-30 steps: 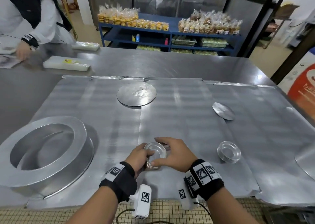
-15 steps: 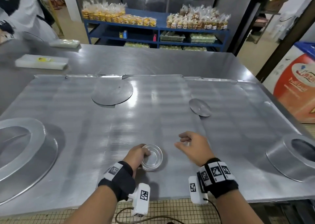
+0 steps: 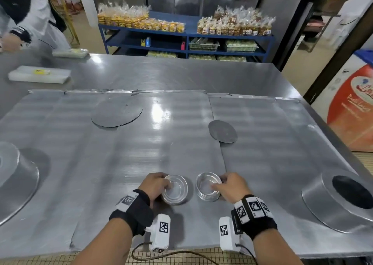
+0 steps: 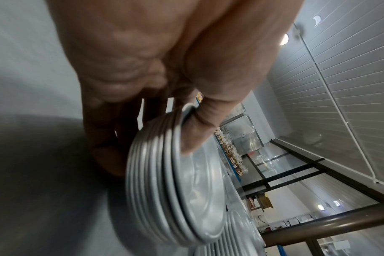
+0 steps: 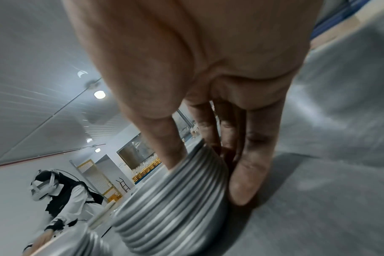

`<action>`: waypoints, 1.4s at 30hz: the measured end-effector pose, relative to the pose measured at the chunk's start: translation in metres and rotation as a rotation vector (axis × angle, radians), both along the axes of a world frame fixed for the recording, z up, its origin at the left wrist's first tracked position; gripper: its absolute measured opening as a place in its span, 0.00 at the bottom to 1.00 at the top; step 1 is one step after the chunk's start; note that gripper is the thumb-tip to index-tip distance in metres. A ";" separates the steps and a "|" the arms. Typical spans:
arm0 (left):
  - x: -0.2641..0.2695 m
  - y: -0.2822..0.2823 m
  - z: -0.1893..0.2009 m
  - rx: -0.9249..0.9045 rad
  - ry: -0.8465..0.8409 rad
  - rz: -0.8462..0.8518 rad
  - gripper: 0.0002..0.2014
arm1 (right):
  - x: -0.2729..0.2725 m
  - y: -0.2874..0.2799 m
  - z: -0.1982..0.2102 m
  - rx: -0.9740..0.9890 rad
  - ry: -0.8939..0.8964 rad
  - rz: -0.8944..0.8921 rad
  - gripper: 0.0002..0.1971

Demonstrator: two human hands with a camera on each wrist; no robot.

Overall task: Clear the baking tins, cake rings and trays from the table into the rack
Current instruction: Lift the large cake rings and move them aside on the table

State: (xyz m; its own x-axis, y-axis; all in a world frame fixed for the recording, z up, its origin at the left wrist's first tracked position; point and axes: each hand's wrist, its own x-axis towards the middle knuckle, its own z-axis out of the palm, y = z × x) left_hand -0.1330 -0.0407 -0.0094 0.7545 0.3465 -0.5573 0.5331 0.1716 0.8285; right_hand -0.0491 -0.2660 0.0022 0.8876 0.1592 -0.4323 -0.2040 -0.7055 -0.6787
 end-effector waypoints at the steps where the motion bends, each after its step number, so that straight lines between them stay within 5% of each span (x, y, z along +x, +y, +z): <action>1: 0.002 -0.002 0.001 0.009 0.007 0.010 0.10 | 0.002 -0.001 -0.004 0.040 0.035 -0.022 0.07; 13: 0.028 0.005 0.013 0.013 0.105 -0.012 0.14 | 0.033 0.004 -0.011 0.301 0.213 -0.136 0.14; 21: 0.079 0.035 0.013 0.000 0.051 0.047 0.11 | 0.086 0.038 -0.012 0.367 0.111 -0.228 0.15; 35: 0.309 0.136 0.009 -0.025 -0.045 0.099 0.16 | 0.304 0.152 -0.006 0.549 0.039 -0.394 0.10; 42: 0.434 0.189 0.016 0.110 -0.108 0.038 0.18 | 0.437 0.207 -0.010 0.516 -0.021 -0.375 0.11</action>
